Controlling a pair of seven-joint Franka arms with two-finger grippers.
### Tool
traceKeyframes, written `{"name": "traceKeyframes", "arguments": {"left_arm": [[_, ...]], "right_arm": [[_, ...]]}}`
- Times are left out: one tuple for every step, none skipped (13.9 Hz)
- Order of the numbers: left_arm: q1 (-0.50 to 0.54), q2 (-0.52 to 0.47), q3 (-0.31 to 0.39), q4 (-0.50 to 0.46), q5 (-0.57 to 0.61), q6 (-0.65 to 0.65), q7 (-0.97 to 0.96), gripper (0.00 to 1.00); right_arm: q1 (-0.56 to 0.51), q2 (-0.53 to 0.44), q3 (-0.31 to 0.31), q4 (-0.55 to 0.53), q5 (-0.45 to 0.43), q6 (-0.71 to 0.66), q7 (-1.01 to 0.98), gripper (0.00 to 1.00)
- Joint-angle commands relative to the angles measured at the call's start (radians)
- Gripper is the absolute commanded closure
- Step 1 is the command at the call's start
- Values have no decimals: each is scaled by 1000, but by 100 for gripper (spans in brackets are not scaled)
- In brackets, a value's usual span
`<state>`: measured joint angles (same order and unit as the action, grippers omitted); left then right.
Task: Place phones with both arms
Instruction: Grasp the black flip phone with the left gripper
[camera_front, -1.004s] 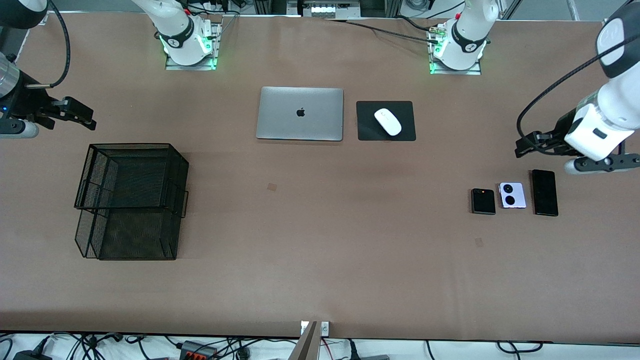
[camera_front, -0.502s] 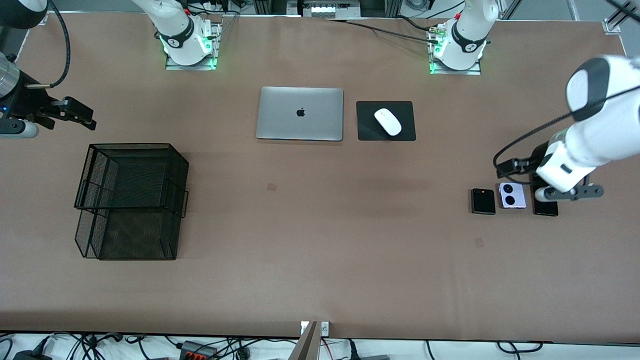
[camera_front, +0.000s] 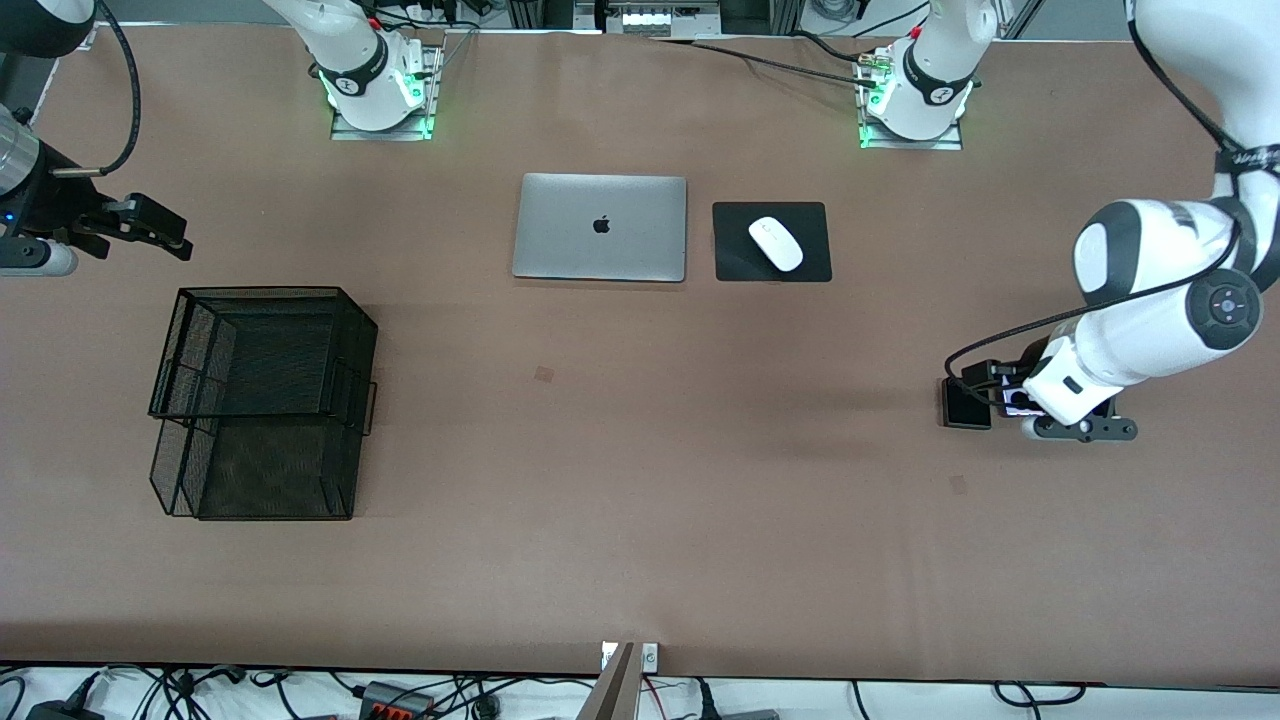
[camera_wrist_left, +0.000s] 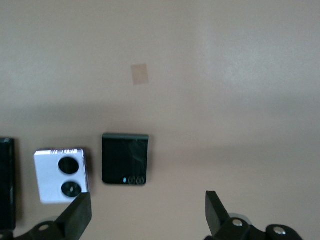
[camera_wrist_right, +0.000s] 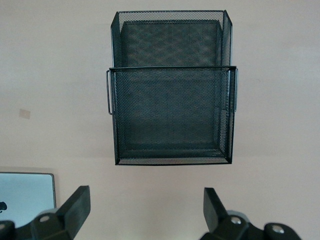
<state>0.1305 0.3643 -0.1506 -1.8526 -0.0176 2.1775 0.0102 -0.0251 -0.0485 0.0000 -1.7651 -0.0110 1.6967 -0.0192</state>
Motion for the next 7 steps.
{"name": "traceKeyframes", "arguments": {"left_arm": [[9,-18,-1,-98,5,138,37,0],[9,-9,-1,-117,8,174,39,0],[9,2,-1,-131,14,206,56,0],[9,18,5,-141,15,238,107,0],[14,34,9,-143,13,260,147,0],[27,48,9,-143,15,269,158,0],[34,64,9,-149,15,292,160,0]], "right_arm": [[-7,-27,3,-19,14,-3,-1,0],[-9,-27,3,-17,14,-3,-1,0],[-9,-27,3,-17,14,-3,-1,0],[-9,-27,3,-17,14,-3,-1,0],[-10,-24,3,-17,14,-3,-1,0],[-10,-24,3,-17,14,-3,-1,0],[-9,-24,3,-17,14,-3,-1,0]]}}
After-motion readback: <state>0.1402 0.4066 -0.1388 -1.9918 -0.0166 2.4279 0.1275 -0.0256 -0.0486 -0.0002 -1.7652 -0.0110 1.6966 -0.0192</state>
